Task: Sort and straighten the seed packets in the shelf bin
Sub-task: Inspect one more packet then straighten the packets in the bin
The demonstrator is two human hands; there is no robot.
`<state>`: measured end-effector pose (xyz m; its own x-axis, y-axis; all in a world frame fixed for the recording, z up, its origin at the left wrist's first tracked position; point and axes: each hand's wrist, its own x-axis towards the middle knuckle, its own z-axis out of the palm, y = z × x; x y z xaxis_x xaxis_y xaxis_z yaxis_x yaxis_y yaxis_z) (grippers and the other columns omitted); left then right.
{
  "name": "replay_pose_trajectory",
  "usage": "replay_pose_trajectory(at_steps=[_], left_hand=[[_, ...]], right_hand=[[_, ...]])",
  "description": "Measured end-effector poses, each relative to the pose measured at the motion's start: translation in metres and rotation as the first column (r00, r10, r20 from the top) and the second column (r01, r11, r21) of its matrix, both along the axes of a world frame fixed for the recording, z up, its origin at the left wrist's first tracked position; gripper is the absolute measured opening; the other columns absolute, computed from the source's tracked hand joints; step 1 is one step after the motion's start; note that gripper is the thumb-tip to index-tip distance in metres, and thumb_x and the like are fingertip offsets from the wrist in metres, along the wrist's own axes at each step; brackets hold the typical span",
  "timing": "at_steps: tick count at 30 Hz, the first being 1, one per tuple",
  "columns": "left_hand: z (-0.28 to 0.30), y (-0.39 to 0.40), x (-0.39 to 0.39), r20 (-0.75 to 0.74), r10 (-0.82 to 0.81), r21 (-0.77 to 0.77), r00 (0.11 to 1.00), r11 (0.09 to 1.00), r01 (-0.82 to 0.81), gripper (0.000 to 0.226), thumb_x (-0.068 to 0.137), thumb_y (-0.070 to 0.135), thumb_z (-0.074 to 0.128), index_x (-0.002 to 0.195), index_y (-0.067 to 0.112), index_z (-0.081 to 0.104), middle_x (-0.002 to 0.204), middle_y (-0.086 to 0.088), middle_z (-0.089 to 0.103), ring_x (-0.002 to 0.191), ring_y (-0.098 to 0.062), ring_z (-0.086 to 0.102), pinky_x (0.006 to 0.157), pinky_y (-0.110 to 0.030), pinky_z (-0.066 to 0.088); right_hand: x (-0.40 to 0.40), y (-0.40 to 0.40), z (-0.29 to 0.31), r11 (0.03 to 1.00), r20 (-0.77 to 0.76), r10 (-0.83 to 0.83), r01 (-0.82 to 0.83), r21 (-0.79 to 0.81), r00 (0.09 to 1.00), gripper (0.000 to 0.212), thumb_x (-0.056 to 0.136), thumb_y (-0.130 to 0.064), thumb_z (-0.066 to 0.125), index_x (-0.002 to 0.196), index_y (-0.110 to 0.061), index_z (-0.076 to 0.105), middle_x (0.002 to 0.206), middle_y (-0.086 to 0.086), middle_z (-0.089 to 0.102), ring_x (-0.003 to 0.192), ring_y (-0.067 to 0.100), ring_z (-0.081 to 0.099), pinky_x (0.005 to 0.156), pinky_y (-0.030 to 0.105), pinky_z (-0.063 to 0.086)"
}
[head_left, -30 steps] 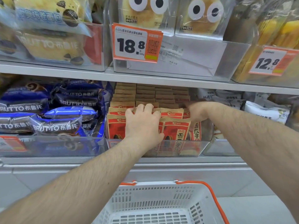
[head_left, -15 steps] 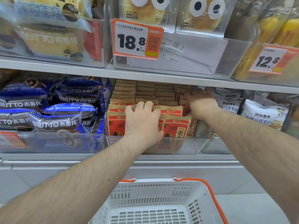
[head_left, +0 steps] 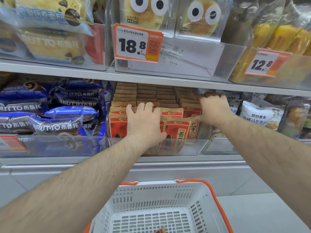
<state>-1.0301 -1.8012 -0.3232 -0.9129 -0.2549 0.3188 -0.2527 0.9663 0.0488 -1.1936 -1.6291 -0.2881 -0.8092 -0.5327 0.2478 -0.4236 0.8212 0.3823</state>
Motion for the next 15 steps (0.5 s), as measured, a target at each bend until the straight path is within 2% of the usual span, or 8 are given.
replay_pose_trajectory(at_steps=[2,3,5,7,9,11,13,15], left_hand=[[0.003,0.005,0.008,-0.105,-0.035,0.028,0.994,0.999,0.038,0.071,0.08,0.065,0.062,0.138,0.026,0.048,0.148,-0.002,0.042,0.139,-0.025,0.035,0.117,-0.06,0.017],[0.004,0.009,0.014,-0.198,-0.071,0.037,0.978,0.996,0.079,0.065,0.08,0.061,0.064,0.133,0.025,0.053,0.143,-0.002,0.047,0.135,-0.024,0.04,0.114,-0.057,0.023],[-0.003,0.018,0.03,-0.369,-0.133,0.042,0.92,0.986,0.159,0.053,0.076,0.052,0.066,0.12,0.021,0.062,0.126,-0.002,0.057,0.117,-0.025,0.052,0.1,-0.048,0.036],[-0.018,0.029,0.046,-0.451,-0.138,0.091,0.882,0.976,0.199,0.046,0.073,0.044,0.067,0.111,0.019,0.065,0.114,-0.001,0.061,0.104,-0.025,0.056,0.087,-0.042,0.04],[-0.038,0.042,0.063,-0.39,-0.109,0.195,0.914,0.961,0.198,0.043,0.074,0.04,0.066,0.112,0.019,0.065,0.112,0.0,0.06,0.103,-0.026,0.056,0.086,-0.04,0.039],[-0.062,0.052,0.078,-0.205,-0.074,0.329,0.976,0.934,0.14,0.046,0.081,0.038,0.066,0.123,0.021,0.059,0.123,0.002,0.055,0.115,-0.023,0.051,0.094,-0.039,0.034],[-0.092,0.053,0.096,-0.063,-0.012,0.48,0.998,0.876,0.04,0.051,0.085,0.036,0.066,0.133,0.022,0.053,0.133,0.002,0.05,0.126,-0.022,0.044,0.102,-0.037,0.031],[-0.125,0.043,0.118,0.064,0.108,0.594,0.992,0.795,-0.124,0.059,0.086,0.034,0.065,0.14,0.018,0.047,0.141,-0.004,0.047,0.132,-0.027,0.04,0.107,-0.037,0.031]], right_hand=[[0.009,0.01,0.001,0.99,-0.051,0.006,-0.014,-0.141,0.999,0.072,0.072,-0.063,0.073,0.123,-0.016,0.056,0.121,0.011,0.058,0.115,0.032,0.052,0.097,0.044,0.039],[0.016,0.015,0.0,0.959,-0.111,0.039,-0.068,-0.275,0.993,0.056,0.078,-0.053,0.071,0.115,-0.012,0.06,0.114,0.013,0.06,0.109,0.034,0.054,0.092,0.045,0.042],[0.039,0.025,-0.01,0.785,-0.306,0.107,-0.269,-0.558,0.946,0.026,0.081,-0.031,0.061,0.09,-0.007,0.064,0.091,0.015,0.061,0.087,0.036,0.058,0.075,0.043,0.047],[0.075,0.03,-0.025,0.6,-0.45,0.123,-0.427,-0.677,0.885,0.015,0.076,-0.021,0.057,0.071,-0.007,0.058,0.072,0.012,0.057,0.068,0.032,0.056,0.06,0.037,0.044],[0.117,0.028,-0.055,0.533,-0.363,0.161,-0.39,-0.751,0.918,0.017,0.075,-0.023,0.053,0.066,-0.009,0.055,0.066,0.008,0.056,0.063,0.029,0.054,0.056,0.035,0.042],[0.157,0.025,-0.092,0.514,-0.195,0.23,-0.289,-0.807,0.954,0.018,0.075,-0.025,0.051,0.066,-0.01,0.055,0.065,0.004,0.056,0.062,0.026,0.054,0.056,0.035,0.042],[0.192,0.023,-0.13,0.578,0.02,0.278,-0.15,-0.802,0.96,0.015,0.076,-0.022,0.056,0.066,-0.011,0.057,0.064,0.001,0.054,0.063,0.027,0.055,0.057,0.034,0.043],[0.221,0.02,-0.163,0.659,0.273,0.295,0.012,-0.752,0.915,0.011,0.08,-0.019,0.063,0.072,-0.012,0.061,0.066,-0.004,0.052,0.069,0.027,0.057,0.061,0.032,0.041]])
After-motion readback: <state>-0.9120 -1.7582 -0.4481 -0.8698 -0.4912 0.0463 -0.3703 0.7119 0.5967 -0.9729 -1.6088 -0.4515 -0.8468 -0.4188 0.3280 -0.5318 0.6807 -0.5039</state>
